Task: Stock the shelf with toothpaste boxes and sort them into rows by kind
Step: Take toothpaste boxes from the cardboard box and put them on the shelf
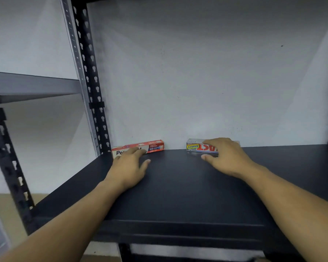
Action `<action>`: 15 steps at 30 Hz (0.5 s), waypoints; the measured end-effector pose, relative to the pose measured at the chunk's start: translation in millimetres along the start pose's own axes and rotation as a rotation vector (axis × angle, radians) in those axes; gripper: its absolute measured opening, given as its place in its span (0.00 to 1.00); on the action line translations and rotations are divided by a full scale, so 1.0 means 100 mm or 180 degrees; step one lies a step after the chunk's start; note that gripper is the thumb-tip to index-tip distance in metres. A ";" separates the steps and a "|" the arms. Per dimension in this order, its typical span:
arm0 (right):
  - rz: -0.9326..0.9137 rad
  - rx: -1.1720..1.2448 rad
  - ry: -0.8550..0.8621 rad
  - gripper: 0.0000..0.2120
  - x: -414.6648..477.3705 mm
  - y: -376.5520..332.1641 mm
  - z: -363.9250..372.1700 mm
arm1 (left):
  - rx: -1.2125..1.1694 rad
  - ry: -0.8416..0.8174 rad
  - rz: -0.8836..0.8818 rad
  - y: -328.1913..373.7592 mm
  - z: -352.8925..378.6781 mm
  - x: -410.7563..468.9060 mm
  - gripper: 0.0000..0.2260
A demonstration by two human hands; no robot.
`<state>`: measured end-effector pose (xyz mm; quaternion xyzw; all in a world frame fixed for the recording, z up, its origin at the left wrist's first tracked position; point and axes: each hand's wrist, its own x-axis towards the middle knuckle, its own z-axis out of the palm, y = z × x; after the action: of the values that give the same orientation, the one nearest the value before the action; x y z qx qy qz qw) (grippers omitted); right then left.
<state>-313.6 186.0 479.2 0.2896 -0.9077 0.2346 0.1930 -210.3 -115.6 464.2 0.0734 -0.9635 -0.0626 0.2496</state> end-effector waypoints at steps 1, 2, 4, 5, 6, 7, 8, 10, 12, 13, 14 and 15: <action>-0.0018 -0.0073 -0.0135 0.22 -0.11 -0.05 -0.01 | -0.0055 -0.0059 -0.0031 0.05 -0.04 -0.09 0.22; -0.0056 -0.0201 -0.0287 0.26 -0.22 -0.09 -0.02 | -0.0113 -0.0105 -0.0040 0.10 -0.08 -0.19 0.23; -0.0144 -0.0441 -0.0529 0.32 -0.46 -0.20 -0.04 | -0.0209 -0.0158 0.0018 0.20 -0.16 -0.40 0.25; -0.0182 -0.0502 -0.0566 0.34 -0.58 -0.26 -0.07 | -0.0228 -0.0176 0.0071 0.25 -0.20 -0.50 0.26; -0.0198 -0.0543 -0.0570 0.35 -0.69 -0.32 -0.11 | -0.0237 -0.0182 0.0127 0.30 -0.25 -0.60 0.26; -0.0189 -0.0562 -0.0574 0.35 -0.82 -0.39 -0.16 | -0.0253 -0.0177 0.0177 0.35 -0.28 -0.71 0.27; -0.0159 -0.0565 -0.0592 0.35 -0.95 -0.44 -0.20 | -0.0297 -0.0162 0.0205 0.41 -0.32 -0.83 0.28; -0.0114 -0.0602 -0.0601 0.35 -1.24 -0.53 -0.28 | -0.0356 -0.0135 0.0257 0.54 -0.39 -1.09 0.30; -0.0120 -0.0709 -0.0536 0.35 -1.54 -0.61 -0.30 | -0.0107 -0.0165 0.0371 0.67 -0.38 -1.38 0.31; -0.0140 -0.0741 -0.0478 0.35 -1.69 -0.64 -0.29 | 0.0051 -0.0115 0.0433 0.71 -0.34 -1.52 0.30; -0.0162 -0.0740 -0.0417 0.35 -1.83 -0.67 -0.27 | 0.0133 -0.0004 0.0480 0.75 -0.30 -1.65 0.30; -0.0190 -0.0721 -0.0370 0.35 -1.96 -0.68 -0.24 | 0.0145 0.0122 0.0505 0.78 -0.26 -1.77 0.29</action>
<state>-117.7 235.0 425.1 0.3059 -0.9290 0.1075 0.1785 -53.6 -10.5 415.2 0.0037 -0.9625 -0.0192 0.2704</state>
